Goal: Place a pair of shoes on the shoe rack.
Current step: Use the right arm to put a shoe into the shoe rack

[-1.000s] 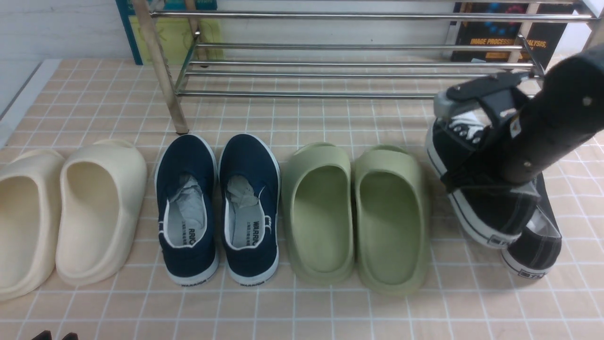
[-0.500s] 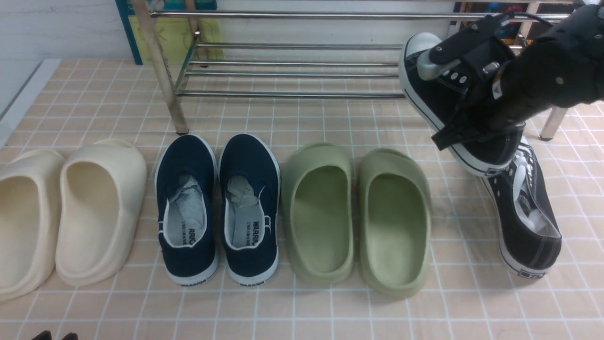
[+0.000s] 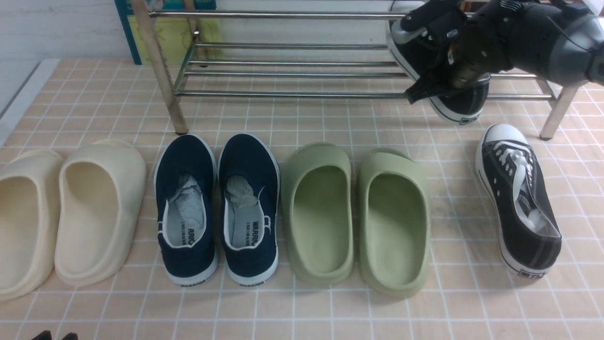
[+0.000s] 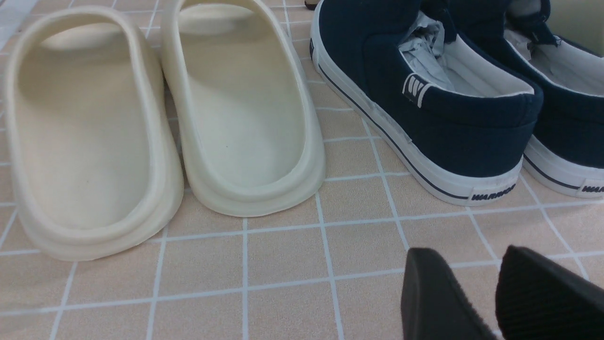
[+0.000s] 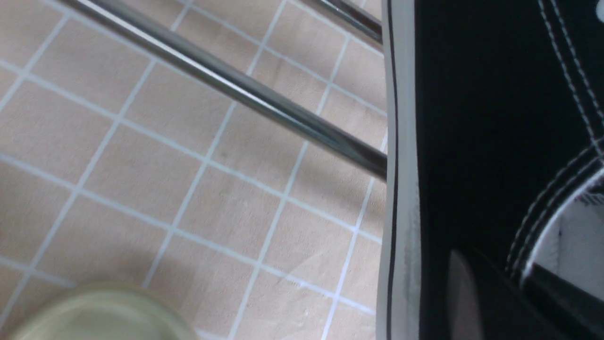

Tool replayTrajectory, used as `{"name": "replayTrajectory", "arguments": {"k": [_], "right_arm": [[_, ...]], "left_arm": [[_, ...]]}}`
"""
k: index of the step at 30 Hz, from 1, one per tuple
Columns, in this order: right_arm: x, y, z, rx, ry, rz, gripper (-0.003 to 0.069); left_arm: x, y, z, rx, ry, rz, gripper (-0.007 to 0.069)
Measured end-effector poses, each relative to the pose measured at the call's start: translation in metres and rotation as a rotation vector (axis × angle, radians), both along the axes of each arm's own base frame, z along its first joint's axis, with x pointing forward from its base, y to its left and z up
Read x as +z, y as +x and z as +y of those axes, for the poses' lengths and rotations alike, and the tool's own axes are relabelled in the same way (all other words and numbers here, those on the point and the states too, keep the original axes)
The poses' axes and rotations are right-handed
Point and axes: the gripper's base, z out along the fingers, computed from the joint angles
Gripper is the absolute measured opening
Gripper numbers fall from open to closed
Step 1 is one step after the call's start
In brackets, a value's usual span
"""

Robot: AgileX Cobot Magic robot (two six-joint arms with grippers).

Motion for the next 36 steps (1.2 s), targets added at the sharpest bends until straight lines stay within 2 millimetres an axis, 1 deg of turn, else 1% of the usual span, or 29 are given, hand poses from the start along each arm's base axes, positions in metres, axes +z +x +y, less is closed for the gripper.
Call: {"name": "replayTrajectory", "arguments": {"k": [5,12,15,17,18,19,21,24,25,26,28,30,33,35,36], "right_arm": [[-0.003,0.013,-0.008,-0.047,0.085,0.007,-0.0003],[-0.014,0.02,-0.008,-0.054,0.128,0.011,0.0003],[-0.014,0.021,-0.008,-0.055,0.135,0.006,0.0016],[-0.011,0.022,-0.008,-0.05,0.139,-0.011,0.005],[-0.011,0.022,-0.008,-0.05,0.14,-0.012,0.005],[-0.008,0.023,-0.009,-0.05,0.141,-0.026,0.0097],[-0.004,0.024,-0.011,-0.059,0.148,-0.024,0.0162],[0.001,0.019,-0.01,-0.087,0.185,0.025,0.0288],[0.0,0.018,-0.01,-0.092,0.193,0.036,0.0296],[0.005,0.014,-0.009,-0.105,0.228,0.063,0.0361],[0.015,0.007,-0.009,-0.118,0.263,0.089,0.041],[0.026,0.0,-0.01,-0.126,0.278,0.107,0.0429],[0.053,-0.015,-0.013,-0.127,0.283,0.101,0.0433],[0.073,-0.027,-0.017,-0.119,0.273,0.094,0.043],[0.089,-0.037,-0.02,-0.113,0.267,0.086,0.0426]], "left_arm": [[0.0,0.0,0.0,0.0,0.0,0.0,0.0239],[0.0,0.0,0.0,0.0,0.0,0.0,0.0239],[0.0,0.0,0.0,0.0,0.0,0.0,0.0239],[0.0,0.0,0.0,0.0,0.0,0.0,0.0239],[0.0,0.0,0.0,0.0,0.0,0.0,0.0239],[0.0,0.0,0.0,0.0,0.0,0.0,0.0239],[0.0,0.0,0.0,0.0,0.0,0.0,0.0239],[0.0,0.0,0.0,0.0,0.0,0.0,0.0239],[0.0,0.0,0.0,0.0,0.0,0.0,0.0239],[0.0,0.0,0.0,0.0,0.0,0.0,0.0239],[0.0,0.0,0.0,0.0,0.0,0.0,0.0239],[0.0,0.0,0.0,0.0,0.0,0.0,0.0239],[0.0,0.0,0.0,0.0,0.0,0.0,0.0239],[0.0,0.0,0.0,0.0,0.0,0.0,0.0239],[0.0,0.0,0.0,0.0,0.0,0.0,0.0239]]}}
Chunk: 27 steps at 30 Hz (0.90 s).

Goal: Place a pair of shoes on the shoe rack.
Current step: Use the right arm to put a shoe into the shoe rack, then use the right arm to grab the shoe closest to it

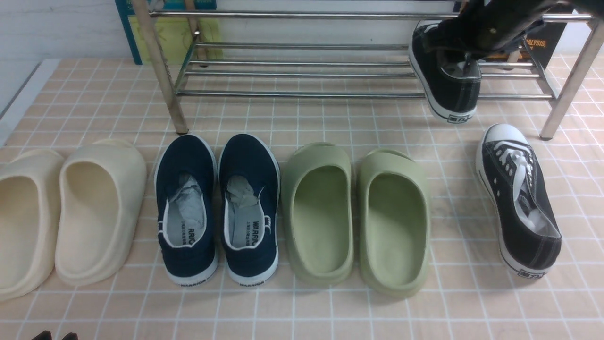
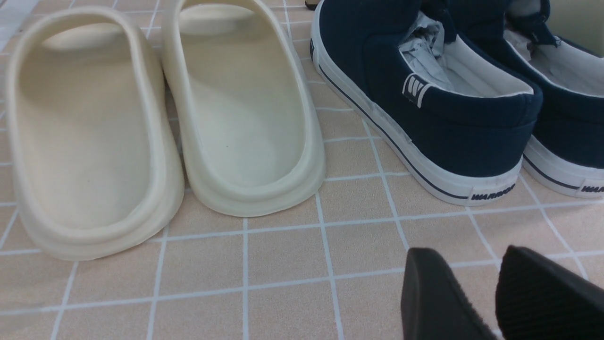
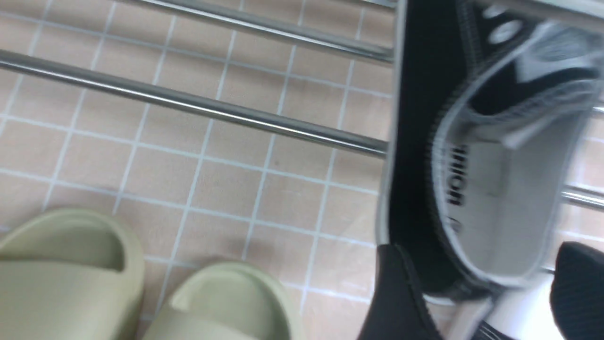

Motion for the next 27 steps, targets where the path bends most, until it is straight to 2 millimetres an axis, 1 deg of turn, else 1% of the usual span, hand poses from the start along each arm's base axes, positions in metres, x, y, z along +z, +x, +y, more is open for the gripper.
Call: {"name": "replayTrajectory", "arguments": {"k": [1,2,5,7,8,9,11,12,13,14,15,16,17,18,19,21,22,23,24,27], "right_arm": [[0.0,0.0,0.0,0.001,-0.003,0.006,0.0426],[0.018,-0.015,-0.005,0.017,-0.023,0.008,0.0422],[0.039,-0.038,-0.011,0.039,-0.055,0.043,0.0421],[0.045,-0.05,-0.014,0.051,-0.061,0.067,0.0421],[0.045,-0.061,-0.016,0.058,-0.055,0.098,0.0419],[0.044,-0.068,-0.017,0.059,-0.052,0.12,0.0419],[0.021,-0.081,-0.02,0.057,-0.059,0.212,0.0419],[0.006,-0.086,-0.021,0.051,-0.067,0.261,0.0419],[0.002,-0.086,-0.021,0.05,-0.068,0.272,0.0419],[-0.013,-0.09,-0.022,0.046,-0.075,0.311,0.0419],[-0.045,-0.096,-0.024,0.037,-0.093,0.386,0.0419],[-0.057,-0.098,-0.025,0.035,-0.096,0.396,0.0419],[-0.082,-0.104,-0.027,0.023,-0.106,0.435,0.0419],[-0.088,-0.105,-0.027,0.021,-0.105,0.43,0.0419],[-0.109,-0.11,-0.03,0.006,-0.113,0.434,0.0419],[-0.126,-0.113,-0.033,-0.013,-0.124,0.41,0.0418],[-0.13,-0.113,-0.034,-0.018,-0.125,0.406,0.0417],[-0.142,-0.114,-0.036,-0.043,-0.133,0.385,0.0404],[-0.146,-0.114,-0.037,-0.053,-0.132,0.372,0.0392],[-0.155,-0.112,-0.037,-0.075,-0.122,0.35,0.0316]], "left_arm": [[0.0,0.0,0.0,0.0,0.0,0.0,0.0239],[0.0,0.0,0.0,0.0,0.0,0.0,0.0239],[0.0,0.0,0.0,0.0,0.0,0.0,0.0239],[0.0,0.0,0.0,0.0,0.0,0.0,0.0239],[0.0,0.0,0.0,0.0,0.0,0.0,0.0239],[0.0,0.0,0.0,0.0,0.0,0.0,0.0239],[0.0,0.0,0.0,0.0,0.0,0.0,0.0239],[0.0,0.0,0.0,0.0,0.0,0.0,0.0239],[0.0,0.0,0.0,0.0,0.0,0.0,0.0239],[0.0,0.0,0.0,0.0,0.0,0.0,0.0239],[0.0,0.0,0.0,0.0,0.0,0.0,0.0239],[0.0,0.0,0.0,0.0,0.0,0.0,0.0239],[0.0,0.0,0.0,0.0,0.0,0.0,0.0239],[0.0,0.0,0.0,0.0,0.0,0.0,0.0239],[0.0,0.0,0.0,0.0,0.0,0.0,0.0239],[0.0,0.0,0.0,0.0,0.0,0.0,0.0239],[0.0,0.0,0.0,0.0,0.0,0.0,0.0239],[0.0,0.0,0.0,0.0,0.0,0.0,0.0239],[0.0,0.0,0.0,0.0,0.0,0.0,0.0239],[0.0,0.0,0.0,0.0,0.0,0.0,0.0239]]}}
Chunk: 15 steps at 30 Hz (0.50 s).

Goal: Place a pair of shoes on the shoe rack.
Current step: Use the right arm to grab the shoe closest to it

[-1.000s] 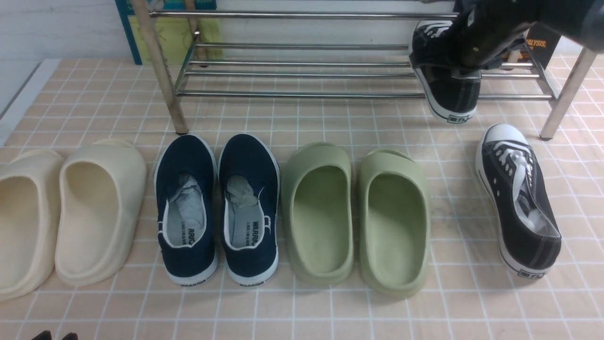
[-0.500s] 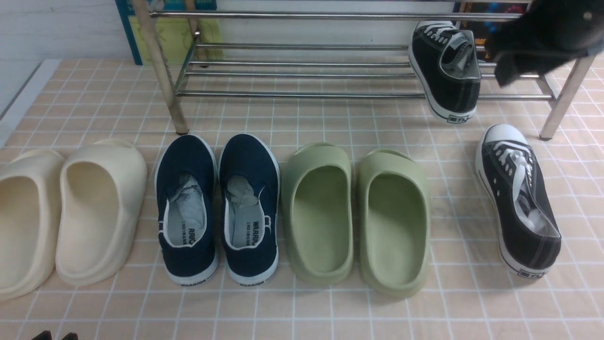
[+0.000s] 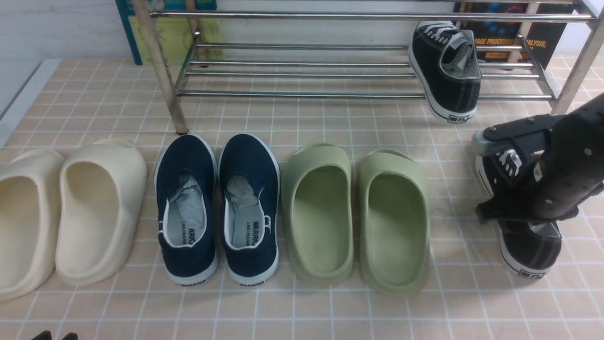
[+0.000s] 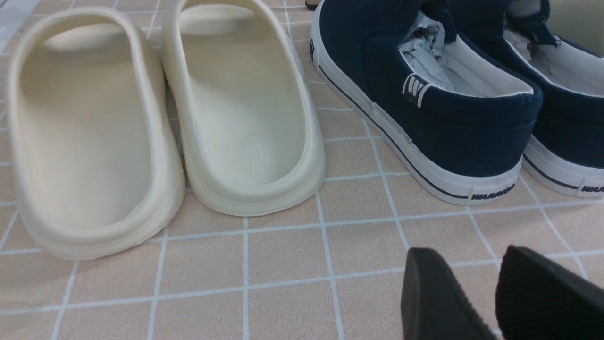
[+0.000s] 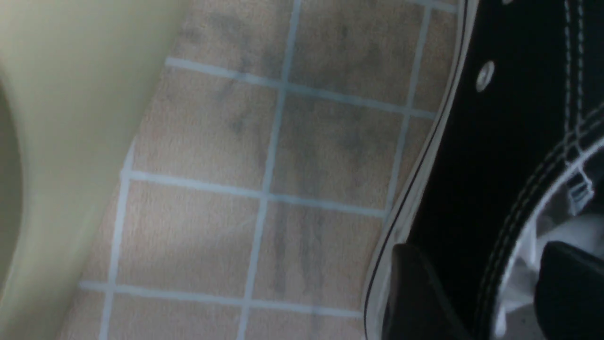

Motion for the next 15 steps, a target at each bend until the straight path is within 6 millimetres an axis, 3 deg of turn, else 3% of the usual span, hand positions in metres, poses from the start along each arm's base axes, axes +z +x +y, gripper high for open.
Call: {"name": "replayTrajectory", "arguments": {"k": [7,11,15], "right_arm": [[-0.006,0.001,0.002,-0.001,0.012,-0.009,0.0007],[0.005,-0.007,-0.003,0.004,-0.032,0.01,-0.0006],[0.045,-0.02,-0.01,-0.014,-0.057,-0.011,-0.0006]], "left_arm": [[0.0,0.0,0.0,0.0,0.0,0.0,0.0239],[0.0,0.0,0.0,0.0,0.0,0.0,0.0239],[0.0,0.0,0.0,0.0,0.0,0.0,0.0239]]}}
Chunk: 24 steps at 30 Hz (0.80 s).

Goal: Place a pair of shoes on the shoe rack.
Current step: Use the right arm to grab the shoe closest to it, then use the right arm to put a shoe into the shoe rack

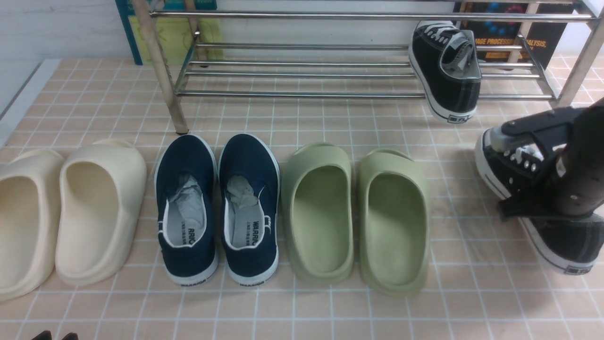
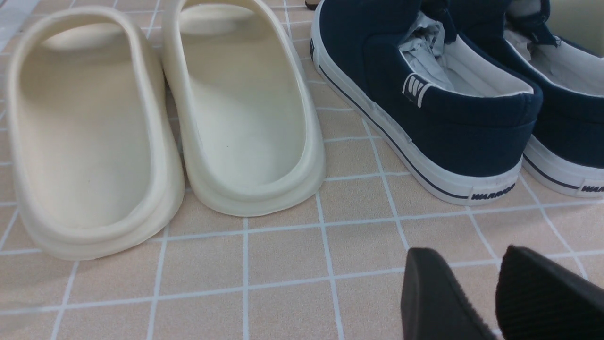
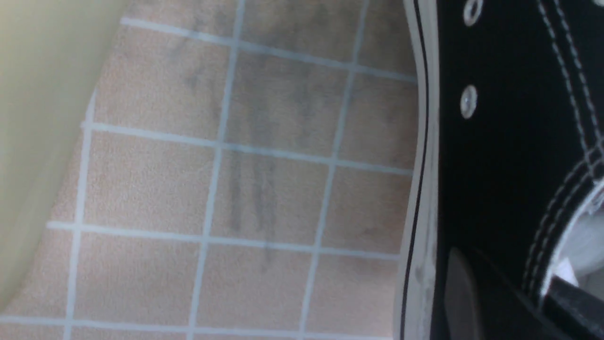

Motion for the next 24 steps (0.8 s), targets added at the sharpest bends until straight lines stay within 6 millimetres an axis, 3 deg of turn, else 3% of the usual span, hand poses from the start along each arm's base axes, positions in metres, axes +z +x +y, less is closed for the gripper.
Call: {"name": "replayTrajectory", "arguments": {"k": [3,7,12,24], "right_arm": [[0.028,0.003,-0.001,0.02,-0.009,-0.064,-0.0006],[0.045,0.013,0.0,0.037,-0.018,-0.129,-0.0006],[0.049,0.035,-0.002,0.049,-0.041,-0.199,-0.0006],[0.039,0.116,-0.022,0.046,-0.085,-0.273,-0.0006]], "left_arm": [[0.0,0.0,0.0,0.0,0.0,0.0,0.0239],[0.0,0.0,0.0,0.0,0.0,0.0,0.0239],[0.0,0.0,0.0,0.0,0.0,0.0,0.0239],[0.0,0.0,0.0,0.0,0.0,0.0,0.0239]]}}
